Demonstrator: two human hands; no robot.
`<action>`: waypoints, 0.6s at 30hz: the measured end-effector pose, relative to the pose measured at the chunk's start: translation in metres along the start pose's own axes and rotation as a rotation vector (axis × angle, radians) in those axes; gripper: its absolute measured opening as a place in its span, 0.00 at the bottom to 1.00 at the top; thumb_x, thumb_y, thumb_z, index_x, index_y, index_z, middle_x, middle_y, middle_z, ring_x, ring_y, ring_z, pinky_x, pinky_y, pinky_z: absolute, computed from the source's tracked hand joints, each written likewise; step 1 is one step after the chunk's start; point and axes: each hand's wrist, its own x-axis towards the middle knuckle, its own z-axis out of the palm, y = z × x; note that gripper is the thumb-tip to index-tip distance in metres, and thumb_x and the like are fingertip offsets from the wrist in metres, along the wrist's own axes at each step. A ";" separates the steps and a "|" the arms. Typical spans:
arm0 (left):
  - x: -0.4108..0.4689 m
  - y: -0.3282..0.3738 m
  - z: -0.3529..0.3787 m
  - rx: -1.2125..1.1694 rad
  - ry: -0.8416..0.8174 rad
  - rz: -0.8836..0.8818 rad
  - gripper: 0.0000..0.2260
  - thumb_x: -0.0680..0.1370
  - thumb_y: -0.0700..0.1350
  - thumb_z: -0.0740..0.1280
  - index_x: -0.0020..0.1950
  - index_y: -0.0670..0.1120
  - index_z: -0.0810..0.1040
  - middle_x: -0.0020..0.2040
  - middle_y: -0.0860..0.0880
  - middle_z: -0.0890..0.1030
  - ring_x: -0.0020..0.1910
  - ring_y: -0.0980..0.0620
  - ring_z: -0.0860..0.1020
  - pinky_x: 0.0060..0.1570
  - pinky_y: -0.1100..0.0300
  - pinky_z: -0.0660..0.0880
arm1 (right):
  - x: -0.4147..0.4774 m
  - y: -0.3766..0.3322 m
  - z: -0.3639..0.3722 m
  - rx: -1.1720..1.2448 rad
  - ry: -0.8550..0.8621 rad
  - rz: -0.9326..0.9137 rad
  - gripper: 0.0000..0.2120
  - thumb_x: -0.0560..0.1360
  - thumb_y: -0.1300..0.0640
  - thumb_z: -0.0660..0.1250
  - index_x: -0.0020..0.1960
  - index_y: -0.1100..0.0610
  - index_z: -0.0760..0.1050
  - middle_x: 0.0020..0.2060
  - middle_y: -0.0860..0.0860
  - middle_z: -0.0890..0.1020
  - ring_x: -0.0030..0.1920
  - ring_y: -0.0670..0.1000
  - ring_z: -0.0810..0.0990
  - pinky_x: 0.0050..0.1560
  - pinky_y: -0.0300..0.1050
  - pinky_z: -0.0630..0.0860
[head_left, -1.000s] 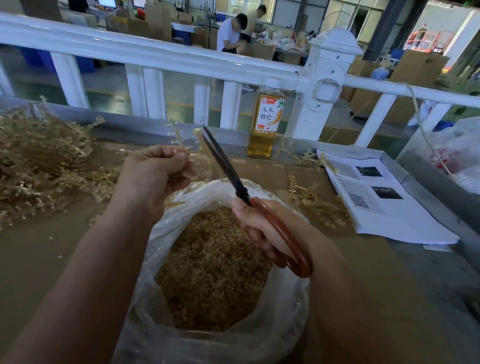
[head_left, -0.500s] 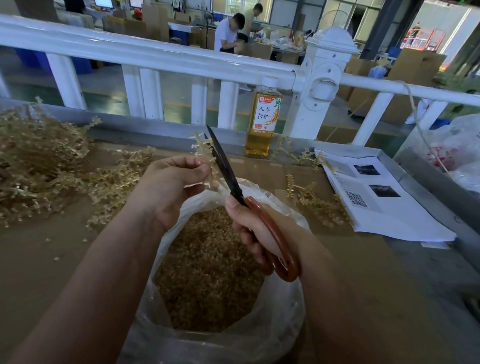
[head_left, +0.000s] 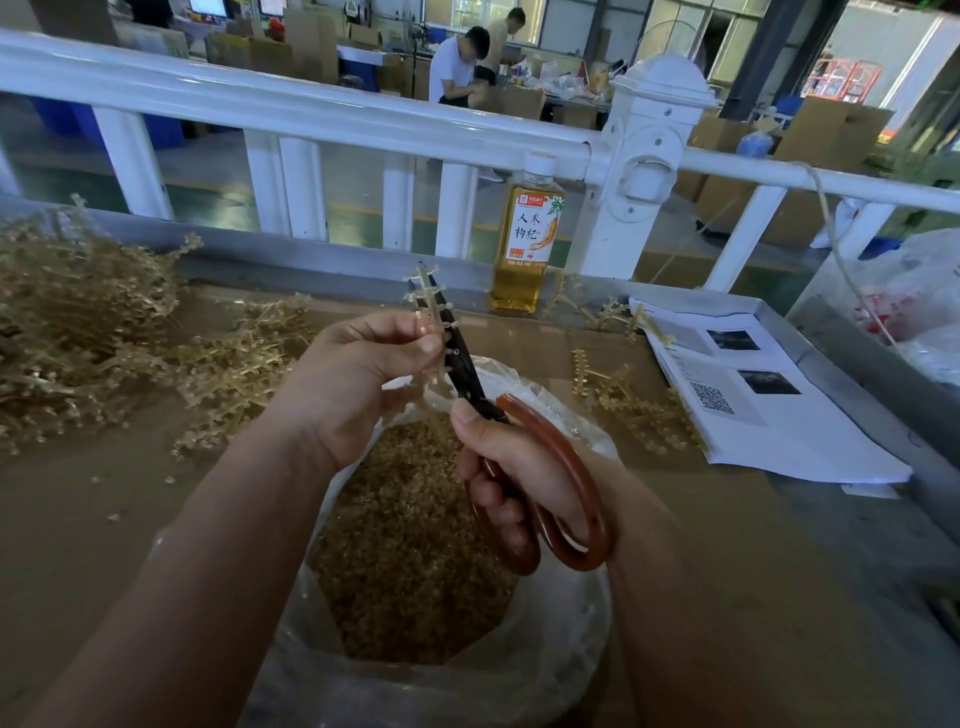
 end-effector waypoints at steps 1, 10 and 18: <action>0.000 0.000 0.000 -0.005 0.003 0.009 0.04 0.65 0.40 0.67 0.31 0.47 0.81 0.31 0.52 0.81 0.30 0.56 0.77 0.33 0.62 0.71 | 0.001 -0.001 0.001 0.015 0.010 0.000 0.27 0.60 0.31 0.59 0.37 0.56 0.69 0.23 0.45 0.69 0.22 0.43 0.66 0.23 0.36 0.66; 0.000 0.003 0.001 -0.021 0.075 0.041 0.09 0.74 0.33 0.63 0.37 0.43 0.76 0.25 0.52 0.77 0.22 0.60 0.74 0.22 0.71 0.68 | 0.007 -0.006 -0.003 -0.255 0.174 -0.057 0.22 0.74 0.37 0.58 0.36 0.56 0.69 0.25 0.49 0.71 0.22 0.46 0.67 0.24 0.39 0.67; 0.006 0.002 -0.006 -0.039 0.303 0.020 0.11 0.75 0.34 0.65 0.36 0.48 0.75 0.26 0.56 0.78 0.25 0.61 0.74 0.21 0.71 0.64 | -0.004 -0.005 -0.022 -0.380 0.089 0.029 0.19 0.76 0.44 0.62 0.31 0.53 0.68 0.17 0.44 0.71 0.18 0.42 0.68 0.27 0.38 0.67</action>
